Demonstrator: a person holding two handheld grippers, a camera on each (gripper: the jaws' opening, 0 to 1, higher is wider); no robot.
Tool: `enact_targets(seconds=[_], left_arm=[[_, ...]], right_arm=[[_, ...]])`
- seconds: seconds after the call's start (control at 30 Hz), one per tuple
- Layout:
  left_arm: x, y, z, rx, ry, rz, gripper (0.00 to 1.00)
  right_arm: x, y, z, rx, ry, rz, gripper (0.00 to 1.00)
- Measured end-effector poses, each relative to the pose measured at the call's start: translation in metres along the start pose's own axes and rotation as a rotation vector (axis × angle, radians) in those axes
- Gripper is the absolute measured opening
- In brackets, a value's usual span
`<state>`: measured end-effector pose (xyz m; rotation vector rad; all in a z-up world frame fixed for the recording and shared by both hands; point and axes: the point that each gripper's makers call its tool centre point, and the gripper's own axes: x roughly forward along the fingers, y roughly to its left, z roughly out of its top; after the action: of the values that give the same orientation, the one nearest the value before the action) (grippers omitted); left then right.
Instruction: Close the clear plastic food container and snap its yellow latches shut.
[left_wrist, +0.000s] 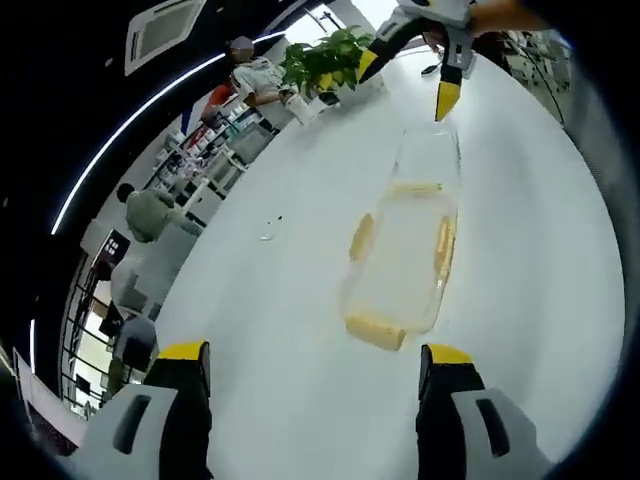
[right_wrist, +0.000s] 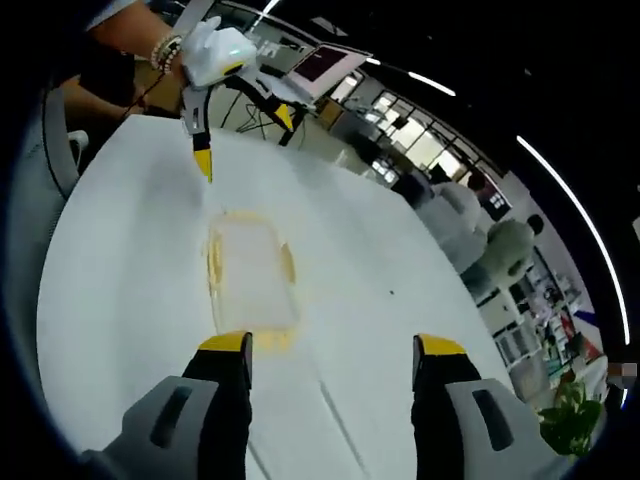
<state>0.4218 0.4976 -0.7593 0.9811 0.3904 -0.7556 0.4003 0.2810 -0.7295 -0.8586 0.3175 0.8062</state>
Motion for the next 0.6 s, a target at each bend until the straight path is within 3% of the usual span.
enact_targets(seconds=[0.1, 0.17, 0.3, 0.6], left_arm=[[0.017, -0.007, -0.009, 0.066, 0.054, -0.055, 0.81], [0.024, -0.006, -0.012, 0.099, 0.068, -0.051, 0.79], [0.037, -0.008, -0.011, 0.073, 0.054, -0.084, 0.79], [0.054, -0.015, -0.014, 0.183, 0.075, -0.175, 0.76]], right_arm=[[0.015, 0.008, -0.004, -0.005, 0.012, 0.061, 0.61], [0.025, 0.014, -0.011, -0.009, 0.036, 0.092, 0.61], [0.038, 0.024, -0.02, -0.026, 0.065, 0.144, 0.62], [0.061, 0.044, -0.036, -0.121, 0.142, 0.264, 0.61]])
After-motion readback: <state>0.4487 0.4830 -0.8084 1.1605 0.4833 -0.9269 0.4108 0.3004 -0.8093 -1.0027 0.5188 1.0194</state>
